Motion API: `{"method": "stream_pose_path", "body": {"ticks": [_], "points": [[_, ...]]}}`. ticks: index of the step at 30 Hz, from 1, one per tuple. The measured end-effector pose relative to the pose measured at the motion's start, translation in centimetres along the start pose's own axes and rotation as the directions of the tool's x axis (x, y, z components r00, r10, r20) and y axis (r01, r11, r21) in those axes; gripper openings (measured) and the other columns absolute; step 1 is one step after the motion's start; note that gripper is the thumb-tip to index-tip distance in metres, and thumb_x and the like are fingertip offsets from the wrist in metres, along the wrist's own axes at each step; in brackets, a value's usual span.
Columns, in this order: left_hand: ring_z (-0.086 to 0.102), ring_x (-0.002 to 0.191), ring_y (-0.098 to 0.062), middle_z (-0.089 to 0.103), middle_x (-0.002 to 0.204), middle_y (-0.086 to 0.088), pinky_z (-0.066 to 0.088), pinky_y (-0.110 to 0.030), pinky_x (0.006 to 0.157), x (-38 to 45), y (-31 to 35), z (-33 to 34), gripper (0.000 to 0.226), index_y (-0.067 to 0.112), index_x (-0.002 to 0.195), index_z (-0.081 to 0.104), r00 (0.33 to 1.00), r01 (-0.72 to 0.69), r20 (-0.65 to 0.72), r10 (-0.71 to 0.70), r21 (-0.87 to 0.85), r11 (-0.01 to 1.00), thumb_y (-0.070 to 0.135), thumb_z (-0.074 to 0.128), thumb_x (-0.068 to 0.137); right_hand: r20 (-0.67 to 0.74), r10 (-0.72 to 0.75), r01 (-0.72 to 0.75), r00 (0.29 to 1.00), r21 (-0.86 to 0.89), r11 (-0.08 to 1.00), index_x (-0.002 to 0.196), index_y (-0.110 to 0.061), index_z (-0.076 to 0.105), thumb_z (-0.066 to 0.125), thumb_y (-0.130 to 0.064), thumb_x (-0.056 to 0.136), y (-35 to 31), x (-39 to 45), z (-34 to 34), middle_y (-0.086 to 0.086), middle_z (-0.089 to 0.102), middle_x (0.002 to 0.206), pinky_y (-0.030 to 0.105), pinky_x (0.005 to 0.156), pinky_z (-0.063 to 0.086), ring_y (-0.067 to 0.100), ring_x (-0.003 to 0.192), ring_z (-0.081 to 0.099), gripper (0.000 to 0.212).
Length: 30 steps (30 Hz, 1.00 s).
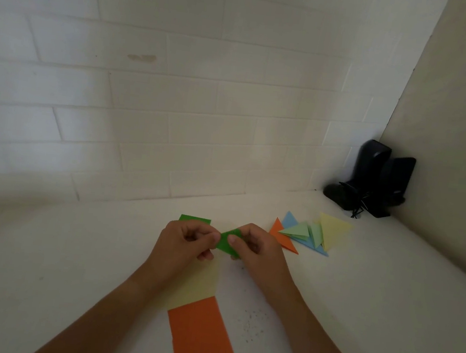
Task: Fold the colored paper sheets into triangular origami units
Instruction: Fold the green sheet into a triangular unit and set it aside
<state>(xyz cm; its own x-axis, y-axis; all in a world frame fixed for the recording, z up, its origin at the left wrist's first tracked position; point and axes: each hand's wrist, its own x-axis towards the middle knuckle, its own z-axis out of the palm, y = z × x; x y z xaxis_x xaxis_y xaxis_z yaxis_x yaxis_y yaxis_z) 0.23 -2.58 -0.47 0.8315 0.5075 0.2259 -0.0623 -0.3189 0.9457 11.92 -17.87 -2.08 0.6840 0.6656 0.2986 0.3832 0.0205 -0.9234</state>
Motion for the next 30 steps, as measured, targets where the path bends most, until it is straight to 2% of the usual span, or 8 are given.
{"method": "stream_pose_path", "body": {"ticks": [2,5,9,12,16,19,25,30], "points": [[0.071,0.062,-0.019,0.075,0.072,-0.012,0.056,-0.023,0.062,0.05,0.12,-0.04,0.007,0.010,0.090,0.079,1.000,0.020,-0.022,-0.021,-0.026,0.999,0.009,0.074,0.093,0.042,0.003,-0.004,0.999,0.021,1.000,0.096,-0.013,0.070,0.070,-0.017,0.098,-0.04,-0.01,-0.02,0.009,0.072,0.085,0.039,0.072,0.056,0.021,0.075,0.067,0.005],[0.070,0.061,-0.021,0.075,0.073,-0.012,0.056,-0.026,0.061,0.17,-0.02,0.01,0.010,0.007,0.090,0.075,0.997,0.061,-0.050,-0.063,-0.031,0.998,0.007,0.068,0.096,0.022,0.011,-0.011,1.000,0.022,1.000,0.099,-0.013,0.069,0.065,-0.012,0.099,-0.12,-0.02,0.01,0.005,0.074,0.083,0.025,0.068,0.054,0.014,0.070,0.067,0.004],[0.074,0.064,-0.019,0.076,0.072,-0.004,0.055,-0.022,0.066,-0.02,-0.11,0.56,0.017,0.009,0.084,0.069,0.998,0.061,-0.009,-0.061,0.123,0.991,0.011,0.062,0.100,-0.046,0.044,-0.042,0.998,0.047,0.998,0.109,-0.018,0.062,0.061,-0.012,0.102,-0.07,-0.01,0.01,0.007,0.071,0.077,0.023,0.066,0.050,0.011,0.068,0.066,0.009],[0.070,0.065,-0.013,0.073,0.071,-0.001,0.050,-0.015,0.061,-0.18,-0.02,0.75,0.021,0.012,0.081,0.071,0.998,0.048,-0.033,-0.045,0.129,0.990,0.018,0.064,0.100,0.014,0.016,-0.016,1.000,0.005,1.000,0.109,-0.020,0.061,0.060,-0.011,0.102,0.15,0.02,0.01,-0.004,0.064,0.068,0.021,0.066,0.046,0.008,0.066,0.060,0.011],[0.064,0.069,-0.011,0.070,0.074,0.004,0.044,-0.020,0.063,0.21,-0.59,0.42,0.024,0.021,0.079,0.076,0.999,0.006,-0.053,0.006,0.219,0.976,0.032,0.067,0.099,0.087,-0.021,0.024,0.996,-0.040,0.999,0.112,-0.023,0.060,0.060,-0.012,0.102,0.10,-0.10,0.04,-0.005,0.066,0.073,0.023,0.070,0.048,0.007,0.070,0.060,0.015],[0.061,0.064,0.001,0.070,0.071,0.012,0.044,-0.012,0.060,0.41,-0.69,0.51,0.020,0.027,0.077,0.076,0.995,0.025,-0.096,-0.005,0.216,0.976,0.027,0.071,0.096,0.081,-0.022,0.025,0.996,-0.032,0.999,0.112,-0.023,0.060,0.061,-0.012,0.101,-0.12,-0.16,0.09,-0.004,0.065,0.074,0.023,0.070,0.047,0.008,0.071,0.059,0.016],[0.055,0.058,0.000,0.063,0.063,0.011,0.042,-0.012,0.057,0.48,-0.40,0.18,0.020,0.019,0.076,0.071,0.992,0.030,-0.129,-0.006,0.181,0.983,0.018,0.070,0.095,0.033,-0.026,0.028,0.999,-0.046,0.999,0.113,-0.025,0.059,0.061,-0.009,0.100,-0.06,-0.16,0.22,0.000,0.068,0.081,0.025,0.071,0.050,0.011,0.072,0.062,0.020],[0.054,0.051,-0.003,0.060,0.055,0.008,0.043,-0.014,0.053,0.55,-0.45,0.01,0.010,0.009,0.086,0.070,0.989,0.067,-0.136,-0.058,0.066,0.996,0.007,0.068,0.095,0.050,-0.118,0.124,0.992,-0.118,0.985,0.106,-0.024,0.067,0.054,0.010,0.087,-0.35,-0.09,0.24,-0.009,0.065,0.102,0.019,0.078,0.050,0.013,0.095,0.062,0.042]]}}
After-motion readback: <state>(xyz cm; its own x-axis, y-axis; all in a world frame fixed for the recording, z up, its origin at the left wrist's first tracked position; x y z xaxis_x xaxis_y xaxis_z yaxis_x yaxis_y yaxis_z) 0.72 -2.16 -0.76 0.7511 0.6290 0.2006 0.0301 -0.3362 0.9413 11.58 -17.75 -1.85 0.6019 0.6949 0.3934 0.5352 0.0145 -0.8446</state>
